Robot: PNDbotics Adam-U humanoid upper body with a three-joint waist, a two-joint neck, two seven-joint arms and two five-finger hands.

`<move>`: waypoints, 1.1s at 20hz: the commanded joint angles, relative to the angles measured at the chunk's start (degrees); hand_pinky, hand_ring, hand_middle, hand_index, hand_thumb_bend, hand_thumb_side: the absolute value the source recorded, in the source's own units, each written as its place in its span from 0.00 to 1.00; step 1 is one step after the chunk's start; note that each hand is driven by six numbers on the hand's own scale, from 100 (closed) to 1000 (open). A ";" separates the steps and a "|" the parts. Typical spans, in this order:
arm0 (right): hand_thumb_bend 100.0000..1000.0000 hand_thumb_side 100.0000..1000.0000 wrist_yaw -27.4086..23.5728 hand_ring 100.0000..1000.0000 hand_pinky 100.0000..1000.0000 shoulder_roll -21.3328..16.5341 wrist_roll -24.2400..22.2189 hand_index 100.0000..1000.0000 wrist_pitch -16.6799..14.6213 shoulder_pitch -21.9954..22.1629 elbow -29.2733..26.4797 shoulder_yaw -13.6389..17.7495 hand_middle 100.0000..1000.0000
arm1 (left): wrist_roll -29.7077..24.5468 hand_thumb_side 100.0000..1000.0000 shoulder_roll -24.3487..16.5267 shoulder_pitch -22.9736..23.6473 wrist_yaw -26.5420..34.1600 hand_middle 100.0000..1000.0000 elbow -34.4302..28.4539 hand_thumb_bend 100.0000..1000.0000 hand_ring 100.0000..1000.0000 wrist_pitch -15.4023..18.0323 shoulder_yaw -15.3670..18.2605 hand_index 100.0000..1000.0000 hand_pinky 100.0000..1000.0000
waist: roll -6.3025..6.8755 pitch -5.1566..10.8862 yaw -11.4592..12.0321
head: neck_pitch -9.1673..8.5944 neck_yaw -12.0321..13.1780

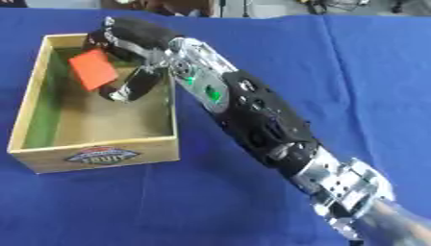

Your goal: Pick up objects on the table and place them in the box.

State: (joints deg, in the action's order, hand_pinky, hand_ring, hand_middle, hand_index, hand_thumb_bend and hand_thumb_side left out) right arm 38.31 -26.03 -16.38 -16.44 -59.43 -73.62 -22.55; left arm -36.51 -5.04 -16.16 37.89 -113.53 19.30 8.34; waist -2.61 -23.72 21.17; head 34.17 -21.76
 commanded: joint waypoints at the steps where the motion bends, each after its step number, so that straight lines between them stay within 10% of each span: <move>1: 0.00 0.12 2.63 0.74 0.74 -0.19 -2.28 0.44 -1.07 -0.57 0.21 -0.02 0.24 | -1.34 0.93 -1.41 -0.29 2.11 0.35 -1.06 0.00 0.26 -0.95 0.93 0.46 0.20 | 0.36 1.09 -0.04 | -0.41 0.21; 3: 0.00 0.15 3.07 0.78 0.76 0.01 -3.80 0.59 -2.01 -0.32 0.45 0.04 0.30 | -1.69 0.94 -1.42 -0.30 2.48 0.35 -1.06 0.00 0.26 -1.41 1.15 0.46 0.20 | 0.33 1.05 -0.21 | -0.45 0.39; 6: 0.00 0.78 3.78 0.84 0.79 -0.05 -6.13 0.71 -3.90 -0.31 0.21 0.07 0.40 | -2.04 0.94 -1.43 -0.38 2.64 0.35 -1.06 0.00 0.26 -1.81 1.21 0.46 0.20 | 0.30 1.01 -0.33 | -0.51 0.43; 8: 0.01 1.00 4.43 0.87 0.80 -0.15 -7.09 0.83 -5.36 -0.34 -0.41 0.17 0.48 | -2.15 0.94 -1.41 -0.32 2.60 0.35 -1.06 0.00 0.26 -1.92 1.28 0.46 0.20 | 0.31 1.00 -0.32 | -0.47 0.48; 14: 0.45 1.00 6.45 0.98 0.88 -1.06 -7.99 1.00 -9.48 -0.45 -3.57 1.08 0.77 | -2.21 0.94 -1.37 0.44 1.53 0.36 -1.06 0.00 0.26 -1.90 1.64 0.46 0.20 | 0.63 1.11 -1.29 | -0.10 2.13; 20: 0.40 1.00 2.52 0.96 0.86 -3.19 -4.27 0.95 -6.90 0.10 -7.71 4.85 0.73 | -1.97 0.95 -1.57 1.16 0.62 0.36 -1.06 0.00 0.26 -1.73 1.94 0.46 0.20 | 0.77 1.72 -2.23 | 0.25 3.57; 22: 0.08 1.00 0.90 0.94 0.85 -4.25 -2.66 0.89 -5.32 0.95 -10.23 7.01 0.64 | -1.68 0.95 -1.66 1.47 0.16 0.36 -1.06 0.00 0.26 -1.65 2.28 0.46 0.20 | 0.84 1.92 -2.88 | 0.38 4.36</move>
State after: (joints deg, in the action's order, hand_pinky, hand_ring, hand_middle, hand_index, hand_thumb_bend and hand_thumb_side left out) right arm 40.46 -28.46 -20.05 -22.52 -57.64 -81.42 -17.21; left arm -38.39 -5.37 -14.56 38.51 -113.53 17.52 9.82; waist -2.14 -23.40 18.08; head 34.29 -17.85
